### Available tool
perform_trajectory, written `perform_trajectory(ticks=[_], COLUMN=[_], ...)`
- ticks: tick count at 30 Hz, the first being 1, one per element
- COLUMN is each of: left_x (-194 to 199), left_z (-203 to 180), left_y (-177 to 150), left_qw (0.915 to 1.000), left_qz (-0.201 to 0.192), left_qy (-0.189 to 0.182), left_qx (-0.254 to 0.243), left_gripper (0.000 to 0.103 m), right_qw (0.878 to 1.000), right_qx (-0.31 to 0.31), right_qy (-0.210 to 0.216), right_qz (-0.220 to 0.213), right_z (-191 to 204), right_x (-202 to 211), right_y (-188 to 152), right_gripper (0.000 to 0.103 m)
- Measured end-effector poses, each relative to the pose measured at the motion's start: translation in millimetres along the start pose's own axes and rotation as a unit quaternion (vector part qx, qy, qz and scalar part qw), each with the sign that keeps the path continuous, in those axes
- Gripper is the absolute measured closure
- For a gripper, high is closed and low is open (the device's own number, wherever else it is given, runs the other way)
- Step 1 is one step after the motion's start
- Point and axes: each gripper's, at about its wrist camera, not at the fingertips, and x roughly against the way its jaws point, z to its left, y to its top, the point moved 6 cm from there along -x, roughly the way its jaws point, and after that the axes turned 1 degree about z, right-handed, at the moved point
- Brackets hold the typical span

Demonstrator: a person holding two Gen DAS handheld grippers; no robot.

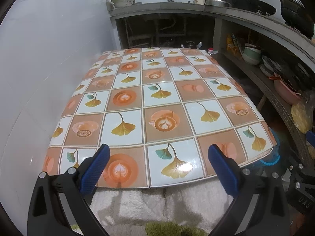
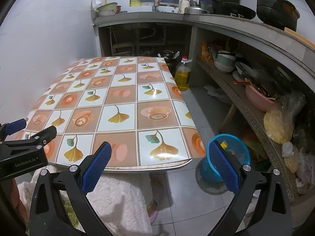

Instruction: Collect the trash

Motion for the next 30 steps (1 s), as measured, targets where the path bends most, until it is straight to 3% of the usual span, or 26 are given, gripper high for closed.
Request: perform_trajectory(ticks=[30], left_x=[-1.3], left_z=[0.3], left_y=[-3.3], left_qw=[0.9998], left_qz=[0.015], left_qy=[0.008], left_qx=[-0.006], left_gripper=[0.005], right_qw=[1.000], right_qx=[-0.002], right_qy=[-0.004], right_qz=[0.000], right_z=[-2.2], right_x=[-0.7], right_y=[-1.7], right_gripper=[0.008])
